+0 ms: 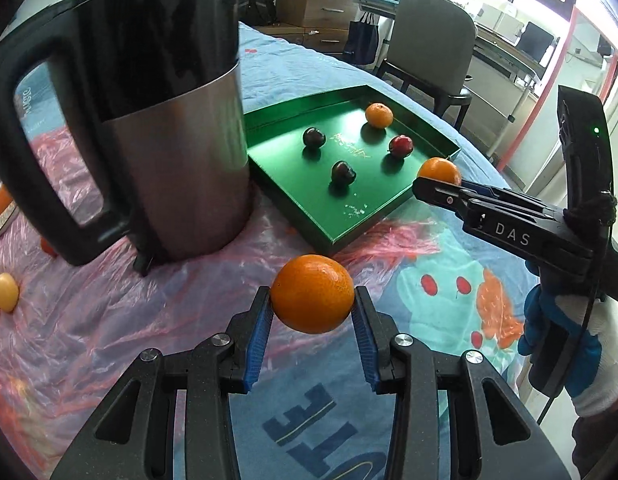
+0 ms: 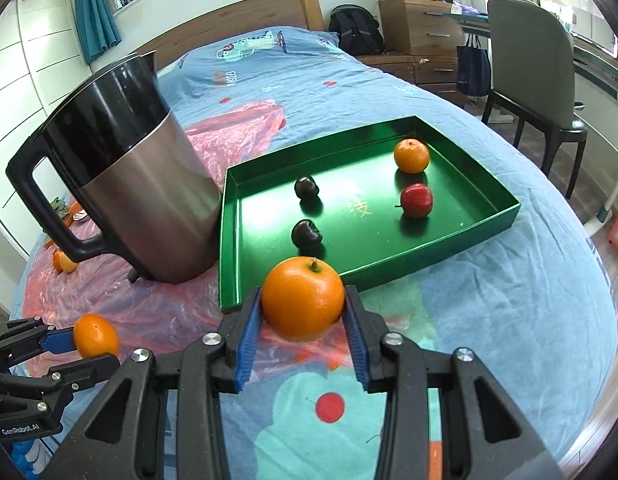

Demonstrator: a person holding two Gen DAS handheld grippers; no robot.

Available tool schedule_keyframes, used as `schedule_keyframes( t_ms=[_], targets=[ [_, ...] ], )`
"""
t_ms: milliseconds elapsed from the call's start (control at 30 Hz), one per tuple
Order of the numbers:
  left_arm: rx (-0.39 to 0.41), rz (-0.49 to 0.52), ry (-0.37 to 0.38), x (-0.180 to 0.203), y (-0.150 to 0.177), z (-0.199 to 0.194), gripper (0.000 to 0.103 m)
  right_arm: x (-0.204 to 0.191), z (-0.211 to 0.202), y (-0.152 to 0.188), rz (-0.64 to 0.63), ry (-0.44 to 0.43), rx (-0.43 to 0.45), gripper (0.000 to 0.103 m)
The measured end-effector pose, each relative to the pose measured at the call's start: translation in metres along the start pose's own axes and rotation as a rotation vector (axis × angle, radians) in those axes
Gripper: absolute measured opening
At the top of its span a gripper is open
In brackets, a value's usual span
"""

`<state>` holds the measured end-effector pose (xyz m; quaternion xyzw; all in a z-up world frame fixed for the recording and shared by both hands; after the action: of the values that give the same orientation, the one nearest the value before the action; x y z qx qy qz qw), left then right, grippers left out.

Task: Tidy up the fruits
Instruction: 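Carry the orange and tangerine to the green tray and lower them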

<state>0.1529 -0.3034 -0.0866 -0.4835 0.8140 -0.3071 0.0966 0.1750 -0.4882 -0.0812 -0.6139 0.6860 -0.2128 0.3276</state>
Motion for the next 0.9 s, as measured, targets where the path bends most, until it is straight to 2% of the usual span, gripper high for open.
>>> schedule_keyframes(
  t_ms=[200, 367, 633, 900],
  targets=[
    [0.034, 0.050, -0.018, 0.018, -0.042, 0.028, 0.035, 0.019, 0.021, -0.030, -0.002, 0.007, 0.028, 0.061],
    [0.030, 0.068, -0.057, 0.022, -0.064, 0.062, 0.035, 0.031, 0.046, -0.044, -0.009, 0.011, 0.028, 0.061],
    [-0.004, 0.091, -0.131, 0.017, -0.074, 0.115, 0.035, 0.045, 0.087, -0.049, -0.012, 0.028, 0.003, 0.061],
    [-0.025, 0.085, -0.128, 0.019, -0.074, 0.140, 0.035, 0.055, 0.108, -0.048, -0.029, 0.049, -0.018, 0.061]
  ],
)
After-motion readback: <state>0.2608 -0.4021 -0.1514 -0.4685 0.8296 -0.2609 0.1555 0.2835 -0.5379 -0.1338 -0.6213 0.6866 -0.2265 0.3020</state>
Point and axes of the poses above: each gripper's, at about its wrist camera, not at the fingertips, and z roughly the way its jaws point, x to its right, y to its underside, the point moved 5 cm from there along z, roughly the way its jaws point, and after that the axes turned 3 degrees about x, right-handed, at the moved point
